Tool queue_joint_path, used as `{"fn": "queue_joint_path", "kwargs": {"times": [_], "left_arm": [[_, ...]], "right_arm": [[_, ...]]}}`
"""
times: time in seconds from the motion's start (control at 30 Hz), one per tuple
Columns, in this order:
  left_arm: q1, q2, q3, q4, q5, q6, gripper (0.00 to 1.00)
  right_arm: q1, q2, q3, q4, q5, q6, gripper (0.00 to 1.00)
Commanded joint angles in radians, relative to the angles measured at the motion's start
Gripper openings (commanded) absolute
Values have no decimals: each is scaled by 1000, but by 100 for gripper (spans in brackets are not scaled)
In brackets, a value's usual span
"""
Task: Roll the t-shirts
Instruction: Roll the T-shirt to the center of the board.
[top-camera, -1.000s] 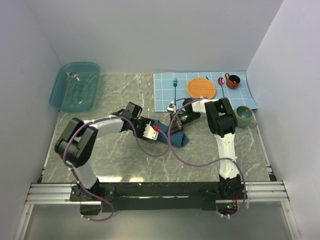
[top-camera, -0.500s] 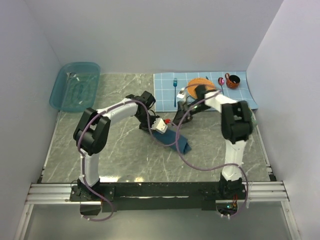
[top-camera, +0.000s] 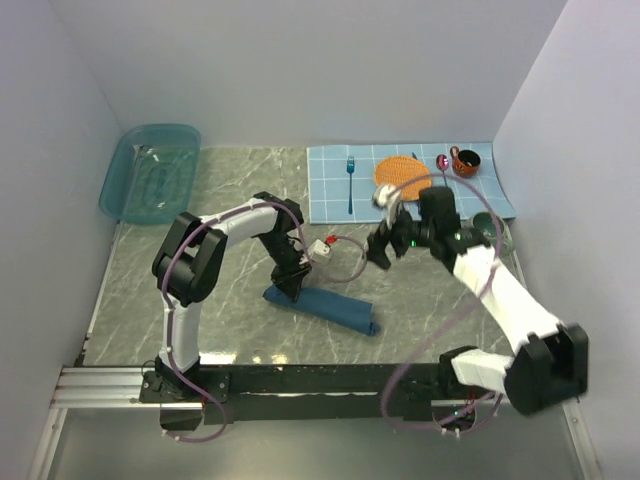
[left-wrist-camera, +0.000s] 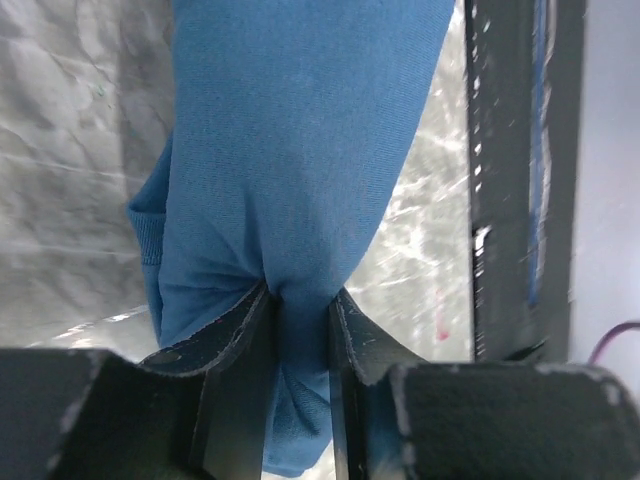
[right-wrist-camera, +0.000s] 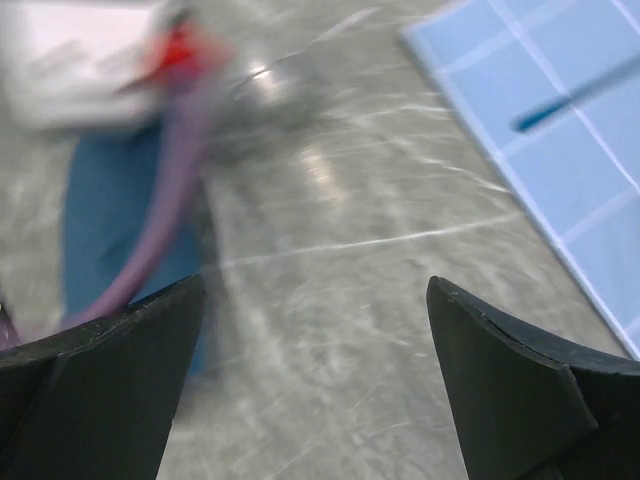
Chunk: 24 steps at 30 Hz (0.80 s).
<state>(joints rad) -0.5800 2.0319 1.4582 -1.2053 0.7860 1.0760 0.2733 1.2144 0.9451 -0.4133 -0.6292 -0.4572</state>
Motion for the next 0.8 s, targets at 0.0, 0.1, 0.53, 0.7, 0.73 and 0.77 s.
{"fn": "queue_joint_path", "kwargs": {"times": [0.0, 0.1, 0.53, 0.7, 0.73, 0.77], "left_arm": [[5, -15, -53, 30, 52, -143, 30], [5, -7, -58, 46, 42, -166, 31], [16, 40, -47, 49, 27, -209, 33], [23, 56, -33, 56, 21, -231, 35], [25, 57, -30, 59, 21, -235, 35], [28, 62, -29, 61, 19, -241, 35]], "right_arm": [[98, -170, -132, -105, 20, -199, 100], [124, -234, -144, -219, -46, -230, 100], [280, -167, -148, -274, -53, -465, 100], [339, 15, -57, -285, -41, -468, 100], [346, 26, -49, -282, -38, -460, 100], [356, 36, -48, -271, -27, -449, 100]]}}
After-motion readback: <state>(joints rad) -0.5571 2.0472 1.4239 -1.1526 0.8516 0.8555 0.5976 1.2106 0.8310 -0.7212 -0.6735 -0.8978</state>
